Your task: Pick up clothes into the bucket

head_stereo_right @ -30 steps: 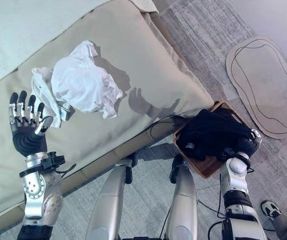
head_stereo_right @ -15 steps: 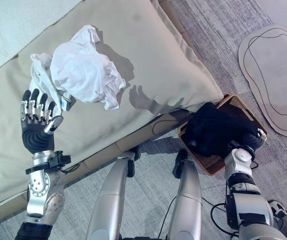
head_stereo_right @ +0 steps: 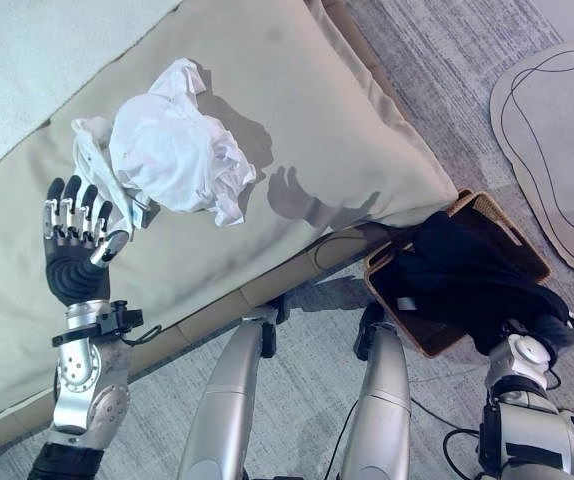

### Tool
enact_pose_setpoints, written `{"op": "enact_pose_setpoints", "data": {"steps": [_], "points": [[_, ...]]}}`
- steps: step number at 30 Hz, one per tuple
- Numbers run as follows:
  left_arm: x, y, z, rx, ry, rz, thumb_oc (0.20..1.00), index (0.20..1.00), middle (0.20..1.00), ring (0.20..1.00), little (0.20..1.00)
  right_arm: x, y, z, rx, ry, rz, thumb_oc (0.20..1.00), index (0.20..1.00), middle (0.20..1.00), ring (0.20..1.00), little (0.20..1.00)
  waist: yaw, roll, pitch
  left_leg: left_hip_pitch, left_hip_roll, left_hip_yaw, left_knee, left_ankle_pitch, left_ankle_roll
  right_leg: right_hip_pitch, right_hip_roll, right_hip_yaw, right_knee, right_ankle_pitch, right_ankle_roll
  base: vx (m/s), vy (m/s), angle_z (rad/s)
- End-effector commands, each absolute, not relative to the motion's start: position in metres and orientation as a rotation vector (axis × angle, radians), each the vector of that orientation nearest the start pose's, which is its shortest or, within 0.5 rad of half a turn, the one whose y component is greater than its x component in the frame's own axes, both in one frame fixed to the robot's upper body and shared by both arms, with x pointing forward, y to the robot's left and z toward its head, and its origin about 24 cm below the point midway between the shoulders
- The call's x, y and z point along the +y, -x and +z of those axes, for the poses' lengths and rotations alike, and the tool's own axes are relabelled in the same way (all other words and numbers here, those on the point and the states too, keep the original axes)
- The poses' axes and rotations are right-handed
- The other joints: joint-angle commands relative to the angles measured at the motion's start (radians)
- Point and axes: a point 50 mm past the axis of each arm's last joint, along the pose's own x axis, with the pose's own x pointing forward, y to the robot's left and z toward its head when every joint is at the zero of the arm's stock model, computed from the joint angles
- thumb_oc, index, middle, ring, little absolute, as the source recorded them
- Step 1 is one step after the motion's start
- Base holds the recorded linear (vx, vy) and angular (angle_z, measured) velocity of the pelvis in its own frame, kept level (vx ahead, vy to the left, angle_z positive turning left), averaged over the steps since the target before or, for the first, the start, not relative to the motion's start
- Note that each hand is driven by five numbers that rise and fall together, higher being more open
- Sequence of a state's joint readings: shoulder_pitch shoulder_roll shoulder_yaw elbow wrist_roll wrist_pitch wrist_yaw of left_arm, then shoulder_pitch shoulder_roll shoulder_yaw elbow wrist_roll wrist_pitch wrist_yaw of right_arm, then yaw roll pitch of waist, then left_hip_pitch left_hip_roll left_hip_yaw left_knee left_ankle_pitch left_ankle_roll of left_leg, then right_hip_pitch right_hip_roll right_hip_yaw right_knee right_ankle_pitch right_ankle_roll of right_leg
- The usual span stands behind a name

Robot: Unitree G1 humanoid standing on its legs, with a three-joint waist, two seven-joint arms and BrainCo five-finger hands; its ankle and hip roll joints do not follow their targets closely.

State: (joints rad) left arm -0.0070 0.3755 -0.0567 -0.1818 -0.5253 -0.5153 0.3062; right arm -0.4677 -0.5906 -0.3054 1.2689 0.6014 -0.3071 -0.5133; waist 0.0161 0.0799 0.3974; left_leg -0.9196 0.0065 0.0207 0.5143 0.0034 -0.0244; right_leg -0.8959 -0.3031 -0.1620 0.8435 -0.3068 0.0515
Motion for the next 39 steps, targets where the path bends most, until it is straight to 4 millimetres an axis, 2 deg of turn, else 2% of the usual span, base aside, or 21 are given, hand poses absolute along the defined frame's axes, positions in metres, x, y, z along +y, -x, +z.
{"op": "enact_pose_setpoints", "data": {"steps": [1, 4, 8, 11, 14, 15, 16, 17, 23, 29, 36, 38, 39], "points": [[0.221, -0.223, 0.148, -0.740, 0.293, 0.234, 1.000, 1.000, 1.000, 1.000, 1.000, -0.421, -0.205, 0.016, 0.231, -0.087, -1.364, 0.200, 0.200, 0.200, 0.200, 0.200, -0.023, 0.001, -0.068, -0.022, 0.018, -0.005, 0.155, -0.165, 0.016, -0.025, -0.001, 0.054, -0.167, 0.194, 0.083, 0.09, -0.021, 0.00], [0.221, -0.224, 0.147, -0.739, 0.299, 0.238, 1.000, 1.000, 1.000, 1.000, 1.000, -0.416, -0.216, 0.021, 0.204, -0.078, -1.328, 0.200, 0.200, 0.200, 0.200, 0.200, -0.021, 0.000, -0.068, -0.024, 0.019, -0.004, 0.162, -0.172, 0.016, -0.029, 0.001, 0.060, -0.163, 0.193, 0.083, 0.00, 0.000, 0.00], [0.220, -0.224, 0.148, -0.743, 0.314, 0.240, 1.000, 1.000, 1.000, 1.000, 1.000, -0.395, -0.254, 0.039, 0.142, 0.027, -1.178, 0.200, 0.200, 0.200, 0.200, 0.200, -0.014, 0.004, -0.066, -0.033, 0.020, 0.001, 0.169, -0.171, 0.019, -0.043, 0.005, 0.068, -0.156, 0.197, 0.080, 0.00, 0.000, 0.00], [0.219, -0.223, 0.149, -0.746, 0.322, 0.240, 1.000, 1.000, 1.000, 1.000, 1.000, -0.385, -0.271, 0.049, 0.128, 0.085, -1.128, 0.200, 0.200, 0.200, 0.200, 0.200, -0.010, 0.007, -0.065, -0.038, 0.021, 0.005, 0.168, -0.170, 0.019, -0.050, 0.004, 0.070, -0.154, 0.200, 0.079, -0.02, 0.010, -0.04], [0.218, -0.224, 0.149, -0.741, 0.327, 0.229, 1.000, 1.000, 1.000, 1.000, 1.000, -0.370, -0.291, 0.055, 0.154, 0.217, -1.015, 0.200, 0.200, 0.200, 0.200, 0.200, -0.001, 0.010, -0.062, -0.046, 0.020, 0.008, 0.171, -0.166, 0.019, -0.055, 0.003, 0.070, -0.154, 0.203, 0.077, -0.02, 0.000, -0.03], [0.218, -0.223, 0.150, -0.746, 0.329, 0.229, 1.000, 1.000, 1.000, 1.000, 1.000, -0.366, -0.296, 0.057, 0.152, 0.232, -0.997, 0.592, 0.592, 0.592, 0.592, 0.592, -0.001, 0.012, -0.061, -0.049, 0.019, 0.009, 0.172, -0.164, 0.019, -0.057, 0.002, 0.070, -0.152, 0.204, 0.076, 0.00, 0.000, 0.00], [0.218, -0.223, 0.150, -0.747, 0.329, 0.229, 1.000, 1.000, 1.000, 1.000, 1.000, -0.366, -0.296, 0.057, 0.152, 0.232, -0.997, 0.592, 0.592, 0.592, 0.592, 0.592, -0.001, 0.012, -0.061, -0.049, 0.019, 0.009, 0.172, -0.164, 0.019, -0.057, 0.002, 0.070, -0.152, 0.204, 0.076, 0.00, 0.000, 0.00], [0.218, -0.223, 0.151, -0.749, 0.335, 0.230, 1.000, 1.000, 1.000, 1.000, 1.000, -0.360, -0.302, 0.059, 0.146, 0.239, -0.964, 1.000, 1.000, 1.000, 1.000, 1.000, 0.002, 0.012, -0.060, -0.049, 0.019, 0.008, 0.166, -0.161, 0.019, -0.058, 0.002, 0.070, -0.154, 0.206, 0.077, 0.00, 0.000, 0.00], [0.219, -0.223, 0.152, -0.753, 0.338, 0.238, 1.000, 1.000, 1.000, 1.000, 1.000, -0.355, -0.306, 0.059, 0.145, 0.233, -0.960, 1.000, 1.000, 1.000, 1.000, 1.000, 0.004, 0.012, -0.053, -0.046, 0.016, 0.007, 0.153, -0.155, 0.018, -0.052, 0.001, 0.069, -0.163, 0.209, 0.077, 0.00, -0.002, 0.02], [0.219, -0.224, 0.153, -0.760, 0.328, 0.237, 1.000, 1.000, 1.000, 1.000, 1.000, -0.359, -0.300, 0.052, 0.187, 0.235, -0.980, 1.000, 1.000, 1.000, 1.000, 1.000, 0.002, 0.010, -0.047, -0.041, 0.014, 0.008, 0.147, -0.153, 0.019, -0.049, 0.001, 0.068, -0.167, 0.214, 0.080, 0.00, 0.000, 0.00], [0.220, -0.227, 0.154, -0.766, 0.319, 0.251, 1.000, 1.000, 1.000, 1.000, 1.000, -0.358, -0.286, 0.029, 0.273, 0.199, -0.994, 1.000, 1.000, 1.000, 1.000, 1.000, -0.009, 0.002, -0.051, -0.018, 0.022, 0.017, 0.119, -0.149, 0.020, -0.028, 0.003, 0.063, -0.205, 0.227, 0.085, 0.00, 0.000, 0.00], [0.220, -0.227, 0.154, -0.765, 0.318, 0.251, 1.000, 1.000, 1.000, 1.000, 1.000, -0.357, -0.286, 0.028, 0.274, 0.199, -0.994, 1.000, 1.000, 1.000, 1.000, 1.000, -0.009, 0.001, -0.050, -0.015, 0.022, 0.017, 0.116, -0.148, 0.019, -0.025, 0.003, 0.062, -0.208, 0.229, 0.085, -0.03, 0.007, -0.01], [0.221, -0.229, 0.152, -0.756, 0.303, 0.264, 1.000, 1.000, 1.000, 1.000, 1.000, -0.352, -0.283, 0.020, 0.276, 0.152, -0.995, 1.000, 1.000, 1.000, 1.000, 1.000, -0.016, -0.003, -0.049, -0.011, 0.023, 0.025, 0.093, -0.114, 0.028, -0.019, 0.000, 0.051, -0.236, 0.263, 0.079, -0.06, 0.012, -0.04]]}}
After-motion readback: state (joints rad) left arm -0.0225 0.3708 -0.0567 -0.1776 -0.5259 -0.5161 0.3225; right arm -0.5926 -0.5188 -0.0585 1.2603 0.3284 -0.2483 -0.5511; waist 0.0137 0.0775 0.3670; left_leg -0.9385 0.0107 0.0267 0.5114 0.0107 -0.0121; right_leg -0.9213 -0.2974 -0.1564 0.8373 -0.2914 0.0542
